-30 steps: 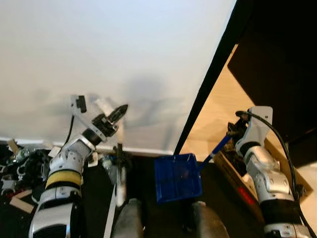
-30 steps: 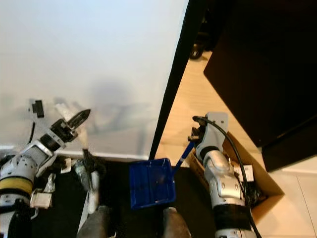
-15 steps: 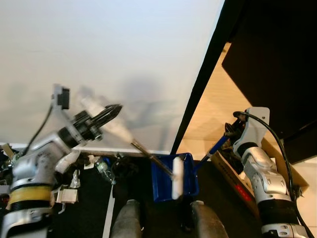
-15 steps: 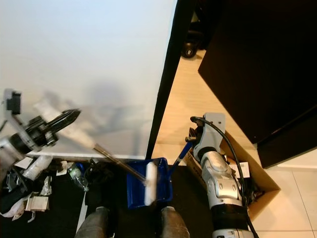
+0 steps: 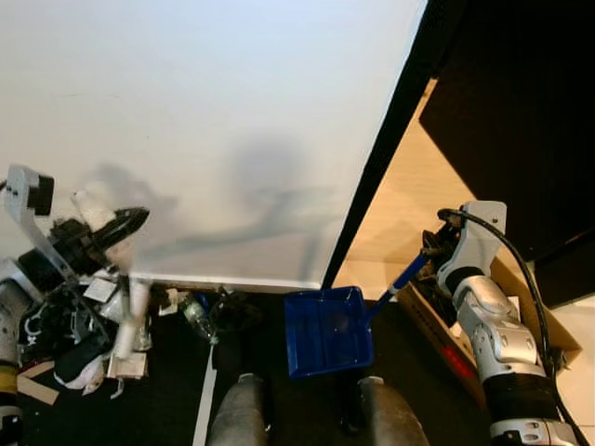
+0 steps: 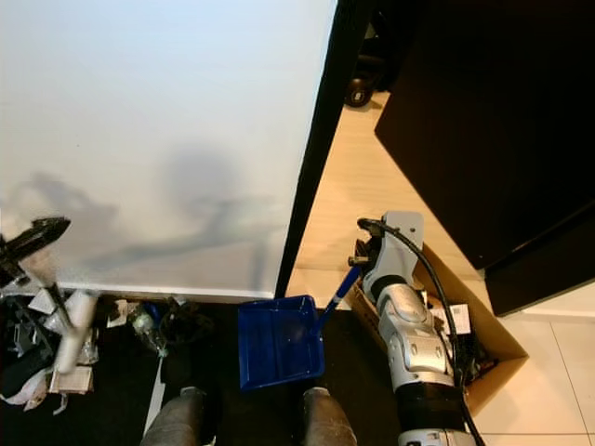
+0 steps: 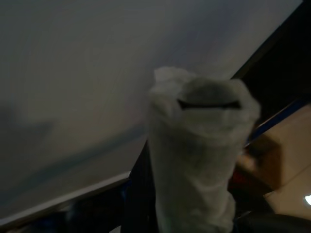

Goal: Sweep floor

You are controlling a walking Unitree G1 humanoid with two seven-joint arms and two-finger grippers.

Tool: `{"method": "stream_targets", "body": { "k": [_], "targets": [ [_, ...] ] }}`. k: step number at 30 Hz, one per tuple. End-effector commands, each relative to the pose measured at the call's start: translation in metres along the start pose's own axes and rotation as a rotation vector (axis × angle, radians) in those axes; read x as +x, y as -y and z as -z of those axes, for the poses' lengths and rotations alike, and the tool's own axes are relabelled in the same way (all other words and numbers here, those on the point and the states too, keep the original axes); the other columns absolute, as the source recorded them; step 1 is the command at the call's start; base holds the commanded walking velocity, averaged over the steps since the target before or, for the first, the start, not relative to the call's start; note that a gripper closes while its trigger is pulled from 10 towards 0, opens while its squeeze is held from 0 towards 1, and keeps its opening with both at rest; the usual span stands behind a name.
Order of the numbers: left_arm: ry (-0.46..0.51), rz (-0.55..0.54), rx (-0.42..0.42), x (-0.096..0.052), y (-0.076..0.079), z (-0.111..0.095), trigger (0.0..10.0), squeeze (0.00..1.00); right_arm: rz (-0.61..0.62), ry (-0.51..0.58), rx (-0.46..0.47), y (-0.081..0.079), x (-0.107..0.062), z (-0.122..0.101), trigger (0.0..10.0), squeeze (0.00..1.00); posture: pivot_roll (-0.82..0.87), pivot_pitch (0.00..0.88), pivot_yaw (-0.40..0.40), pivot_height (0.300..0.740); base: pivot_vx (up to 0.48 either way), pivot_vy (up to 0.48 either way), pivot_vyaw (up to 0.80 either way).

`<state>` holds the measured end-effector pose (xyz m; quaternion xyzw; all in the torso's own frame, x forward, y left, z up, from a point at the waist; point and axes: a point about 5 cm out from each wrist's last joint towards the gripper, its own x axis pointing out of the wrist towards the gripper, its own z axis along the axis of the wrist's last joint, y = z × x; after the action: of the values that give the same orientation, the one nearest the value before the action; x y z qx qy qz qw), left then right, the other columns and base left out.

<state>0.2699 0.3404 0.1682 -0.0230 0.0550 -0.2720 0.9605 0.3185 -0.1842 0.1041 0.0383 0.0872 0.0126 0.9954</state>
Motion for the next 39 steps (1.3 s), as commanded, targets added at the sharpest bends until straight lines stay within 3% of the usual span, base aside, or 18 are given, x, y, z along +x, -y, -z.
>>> {"method": "stream_targets", "body": {
  "k": [1,4,10,11,13,14,16,18,24,29,33,35,36,38,39],
  "targets": [
    [-0.055,-0.103,0.047,-0.001,-0.008,0.018,10.0,0.00,0.007,-0.004,0.009,0.005,-0.002,0.003,10.0,0.00,0.01,0.237,-0.065,0.740,0.000,0.000,0.00],
    [-0.055,-0.155,0.056,0.004,-0.009,0.028,10.0,0.00,0.005,-0.002,0.006,0.004,-0.003,0.003,10.0,0.00,0.00,0.241,-0.067,0.740,0.000,0.000,0.00],
    [0.023,-0.193,-0.024,0.026,-0.004,0.038,10.0,0.00,0.008,0.004,0.001,0.007,-0.004,0.000,10.0,0.00,-0.02,0.253,-0.072,0.740,0.000,0.000,0.00],
    [0.063,-0.167,-0.071,0.040,0.001,0.039,10.0,0.00,0.008,0.003,0.001,0.008,-0.005,0.000,10.0,0.00,-0.02,0.256,-0.075,0.740,0.000,0.000,0.00],
    [0.082,-0.149,-0.100,0.046,0.004,0.040,10.0,0.00,0.008,0.002,0.000,0.008,-0.005,0.001,10.0,0.00,-0.02,0.256,-0.075,0.740,0.000,0.000,0.00],
    [0.136,-0.106,-0.178,0.061,0.011,0.039,10.0,0.00,0.003,0.002,0.000,0.007,-0.006,0.001,10.0,0.00,-0.03,0.258,-0.074,0.740,0.000,0.000,0.00],
    [0.159,-0.082,-0.218,0.068,0.014,0.038,10.0,0.00,0.001,0.003,-0.001,0.006,-0.006,0.000,10.0,0.00,-0.03,0.260,-0.073,0.740,0.000,0.000,0.00],
    [0.213,0.013,-0.326,0.088,0.025,0.034,10.0,0.00,-0.002,0.011,-0.001,0.005,-0.005,-0.002,10.0,0.00,-0.04,0.260,-0.069,0.740,0.000,0.000,0.00],
    [0.225,0.170,-0.451,0.114,0.047,0.034,10.0,0.00,0.004,0.022,0.002,0.006,-0.006,-0.005,10.0,0.00,-0.06,0.260,-0.055,0.740,0.000,0.000,0.00],
    [0.178,0.221,-0.487,0.120,0.057,0.043,10.0,0.00,0.015,0.025,0.006,0.009,-0.009,-0.004,10.0,0.00,-0.06,0.260,-0.048,0.740,0.000,0.000,0.00],
    [0.188,0.302,-0.568,0.123,0.067,0.047,10.0,0.00,0.021,0.025,0.008,0.010,-0.010,-0.003,10.0,0.00,-0.06,0.260,-0.045,0.740,0.000,0.000,0.00],
    [0.228,0.428,-0.623,0.128,0.085,0.041,10.0,0.00,0.022,0.024,0.009,0.010,-0.010,-0.003,10.0,0.00,-0.05,0.259,-0.049,0.740,0.000,0.000,0.00],
    [0.228,0.428,-0.623,0.128,0.085,0.041,10.0,0.00,0.022,0.024,0.009,0.010,-0.010,-0.003,10.0,0.00,-0.05,0.259,-0.049,0.740,0.000,0.000,0.00],
    [0.262,0.539,-0.659,0.132,0.104,0.034,10.0,0.00,0.017,0.023,0.012,0.008,-0.008,-0.003,10.0,0.00,-0.04,0.259,-0.055,0.740,0.000,0.000,0.00],
    [0.262,0.539,-0.659,0.132,0.104,0.034,10.0,0.00,0.017,0.023,0.012,0.008,-0.008,-0.003,10.0,0.00,-0.04,0.259,-0.055,0.740,0.000,0.000,0.00]
  ]
}}
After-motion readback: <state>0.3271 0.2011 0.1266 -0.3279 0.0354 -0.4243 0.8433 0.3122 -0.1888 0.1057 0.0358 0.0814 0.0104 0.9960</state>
